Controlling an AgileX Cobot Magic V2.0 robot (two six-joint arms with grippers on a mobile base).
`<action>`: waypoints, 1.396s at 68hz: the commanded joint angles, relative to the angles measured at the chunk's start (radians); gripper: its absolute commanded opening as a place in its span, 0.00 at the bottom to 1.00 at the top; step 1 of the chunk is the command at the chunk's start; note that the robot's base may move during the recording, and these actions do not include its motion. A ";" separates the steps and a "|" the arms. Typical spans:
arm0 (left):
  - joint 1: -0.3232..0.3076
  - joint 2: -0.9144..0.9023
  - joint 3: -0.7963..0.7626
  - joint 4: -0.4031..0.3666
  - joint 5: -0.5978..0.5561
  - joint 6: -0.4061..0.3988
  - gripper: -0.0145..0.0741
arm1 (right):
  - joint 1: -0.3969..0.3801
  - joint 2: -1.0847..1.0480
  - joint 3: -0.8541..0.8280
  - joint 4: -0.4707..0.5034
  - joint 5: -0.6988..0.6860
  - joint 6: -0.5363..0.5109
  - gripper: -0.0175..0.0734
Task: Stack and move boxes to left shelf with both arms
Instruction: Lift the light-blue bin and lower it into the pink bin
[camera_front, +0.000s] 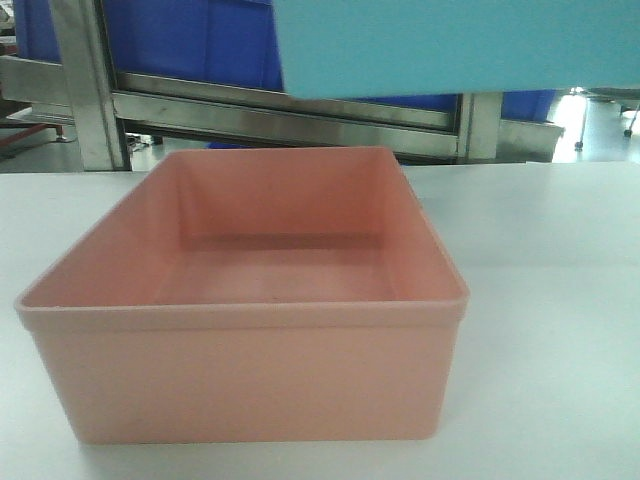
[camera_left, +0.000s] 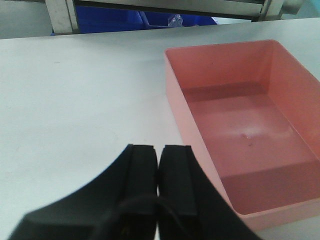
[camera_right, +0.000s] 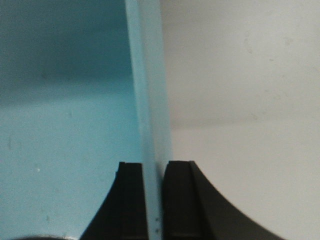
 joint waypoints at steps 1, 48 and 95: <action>-0.005 0.001 -0.028 0.008 -0.091 -0.001 0.15 | 0.091 -0.046 -0.024 -0.062 -0.111 0.136 0.25; -0.005 0.001 -0.028 0.008 -0.091 -0.001 0.15 | 0.342 0.143 0.081 -0.095 -0.282 0.345 0.25; -0.005 0.001 -0.028 0.008 -0.091 -0.001 0.15 | 0.342 0.236 0.082 -0.116 -0.248 0.343 0.25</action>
